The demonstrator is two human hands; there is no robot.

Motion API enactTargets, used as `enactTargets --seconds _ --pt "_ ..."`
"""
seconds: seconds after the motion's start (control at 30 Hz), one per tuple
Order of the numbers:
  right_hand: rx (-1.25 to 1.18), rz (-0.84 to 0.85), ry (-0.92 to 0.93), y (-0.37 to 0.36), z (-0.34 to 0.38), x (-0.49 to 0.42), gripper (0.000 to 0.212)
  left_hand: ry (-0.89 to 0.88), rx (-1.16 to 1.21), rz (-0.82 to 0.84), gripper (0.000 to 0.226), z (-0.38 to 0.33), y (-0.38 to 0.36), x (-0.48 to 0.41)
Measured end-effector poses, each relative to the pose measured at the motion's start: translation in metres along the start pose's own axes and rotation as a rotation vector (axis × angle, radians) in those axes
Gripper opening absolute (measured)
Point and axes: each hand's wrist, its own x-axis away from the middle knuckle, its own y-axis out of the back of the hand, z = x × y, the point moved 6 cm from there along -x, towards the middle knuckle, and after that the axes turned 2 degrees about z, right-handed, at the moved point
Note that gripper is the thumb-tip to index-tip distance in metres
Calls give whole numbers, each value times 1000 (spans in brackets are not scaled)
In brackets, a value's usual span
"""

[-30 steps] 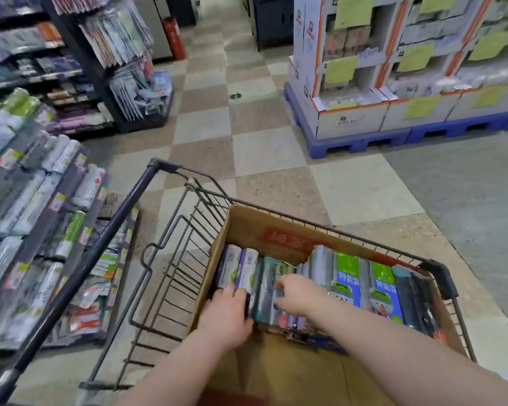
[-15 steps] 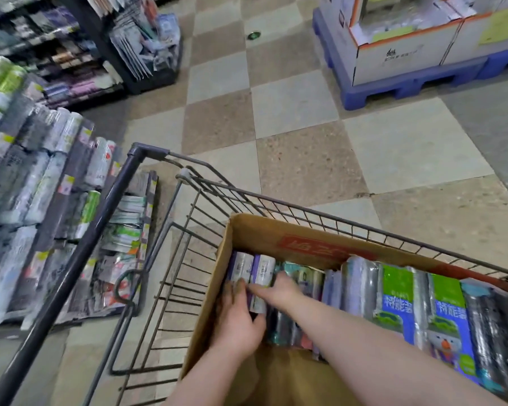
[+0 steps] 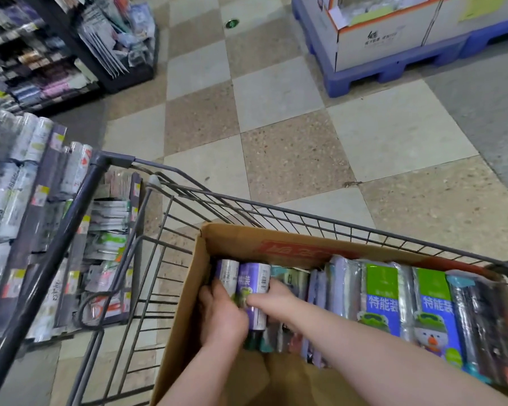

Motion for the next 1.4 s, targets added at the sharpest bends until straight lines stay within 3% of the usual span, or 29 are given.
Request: enactTargets --seconds 0.17,0.33,0.47,0.6,0.73,0.87,1.13,1.23,1.27,1.33,1.4 --pt "-65 37 -28 9 -5 9 24 -7 18 40 89 2 -6 -17" --pt "-122 0 -90 14 -18 9 75 55 8 5 81 -2 -7 -27" --pt "-189 -44 -113 21 -26 16 91 42 16 -49 74 0 -8 -28" --pt "-250 -95 -102 24 -33 19 80 44 31 -44 63 1 -10 -32" --pt "-263 -177 -84 26 -41 24 76 48 84 65 51 -2 -19 -20" --pt "-241 -289 -67 29 -46 38 69 25 200 91 56 4 -21 1" --pt "-228 -443 31 26 -33 117 89 -131 491 181 45 9 11 49" --pt "-312 -507 101 26 -31 164 74 -223 571 260 69 13 11 58" --pt "-338 -536 131 26 -31 181 78 -261 573 278 75 14 11 60" --pt "-400 -579 180 26 -36 209 88 -334 609 345 63 12 20 83" --pt "-445 -618 205 20 -43 238 77 -400 652 419 30 12 29 112"
